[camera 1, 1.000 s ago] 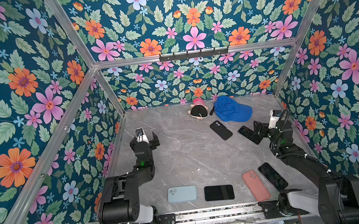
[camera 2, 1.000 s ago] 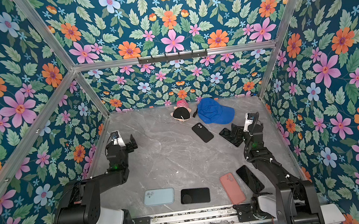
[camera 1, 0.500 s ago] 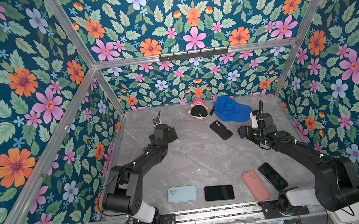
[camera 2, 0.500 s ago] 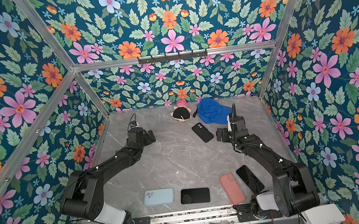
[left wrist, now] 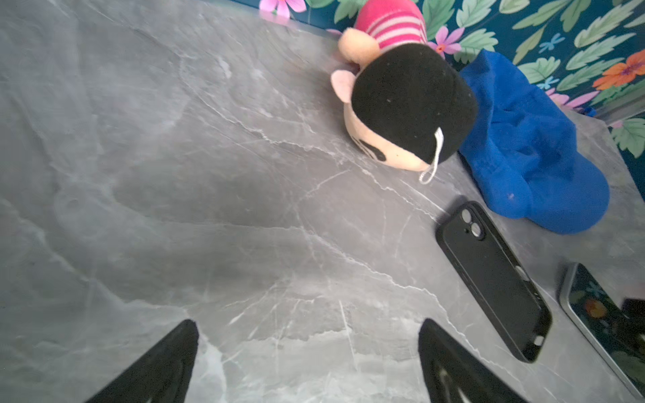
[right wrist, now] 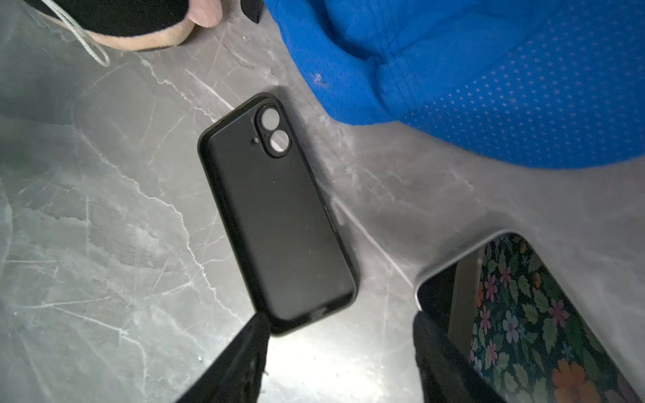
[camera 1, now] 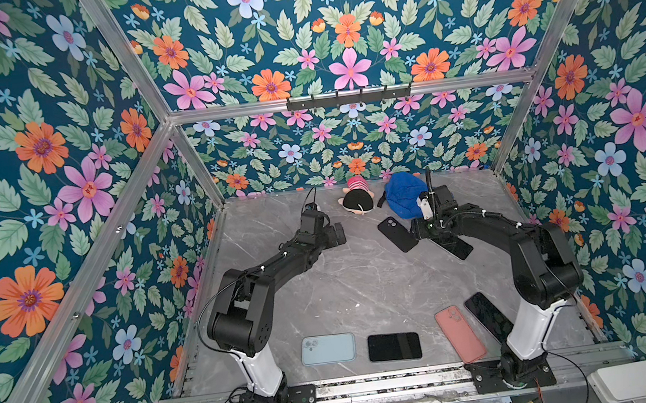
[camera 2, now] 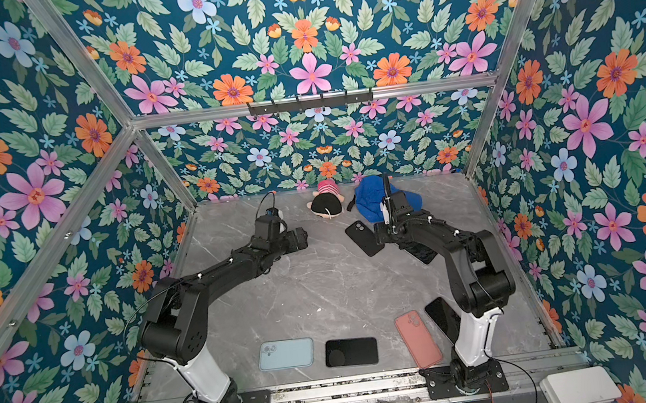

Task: Put the phone into the phone case
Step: 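Reach the right gripper to the black phone case while the left arm moves forward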

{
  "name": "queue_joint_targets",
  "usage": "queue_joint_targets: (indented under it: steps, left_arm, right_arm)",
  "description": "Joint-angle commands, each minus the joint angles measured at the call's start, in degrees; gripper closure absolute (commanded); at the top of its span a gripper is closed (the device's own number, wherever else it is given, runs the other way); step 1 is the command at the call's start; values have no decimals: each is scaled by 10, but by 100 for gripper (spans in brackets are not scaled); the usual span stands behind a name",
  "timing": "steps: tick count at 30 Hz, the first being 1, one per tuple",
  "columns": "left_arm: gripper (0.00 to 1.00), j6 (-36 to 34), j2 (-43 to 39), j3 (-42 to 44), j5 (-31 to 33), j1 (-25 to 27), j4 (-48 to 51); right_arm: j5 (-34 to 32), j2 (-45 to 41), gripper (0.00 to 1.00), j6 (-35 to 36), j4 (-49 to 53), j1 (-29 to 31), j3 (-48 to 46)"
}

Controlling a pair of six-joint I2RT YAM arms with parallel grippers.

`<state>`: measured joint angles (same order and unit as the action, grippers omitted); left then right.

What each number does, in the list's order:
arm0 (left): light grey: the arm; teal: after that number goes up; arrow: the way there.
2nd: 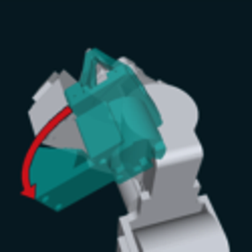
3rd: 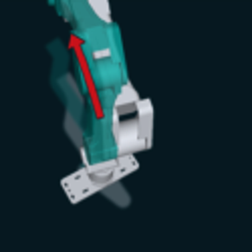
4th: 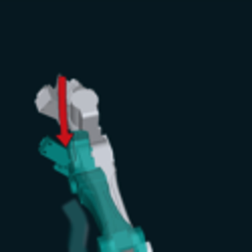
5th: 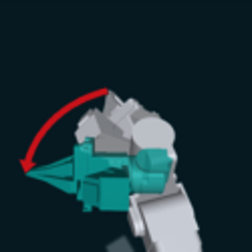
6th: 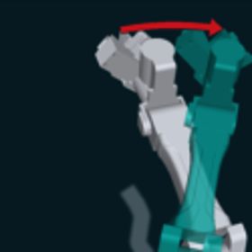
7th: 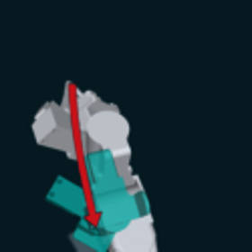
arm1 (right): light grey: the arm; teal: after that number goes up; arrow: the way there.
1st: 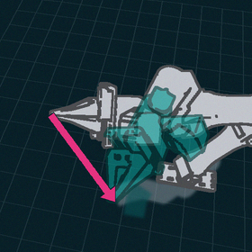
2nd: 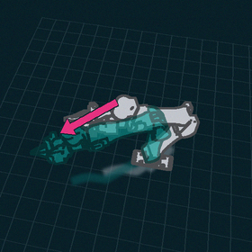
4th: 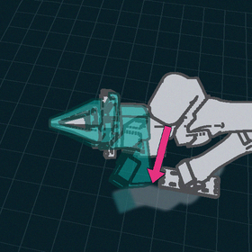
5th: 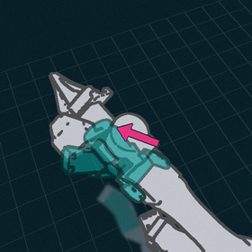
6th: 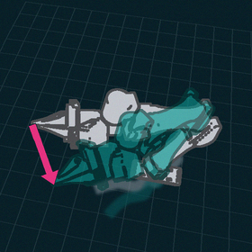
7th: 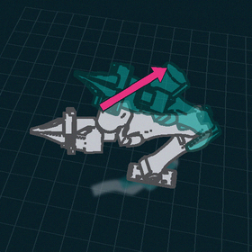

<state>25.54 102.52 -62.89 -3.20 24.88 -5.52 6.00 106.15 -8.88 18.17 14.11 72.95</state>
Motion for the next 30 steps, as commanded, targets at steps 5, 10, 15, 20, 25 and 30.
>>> queue_joint_targets:
  steps: [5,10,15,20,25,30]
  left_arm:
    - [0,1,45,-27,-79,4,3]
    - [0,3,64,-34,-102,5,-5]
    - [0,10,76,-38,-118,5,-11]
    - [0,14,80,-37,-124,5,-16]
    - [0,17,81,-34,-128,5,-19]
    - [0,21,79,-23,-130,5,-26]
  right_arm:
    - [12,61,47,10,60,4,67]
    - [17,88,52,4,68,4,93]
    - [19,111,57,0,69,6,113]
    - [22,130,61,-2,69,7,132]
    - [26,147,68,-3,73,11,150]
    - [26,157,76,-4,72,17,153]
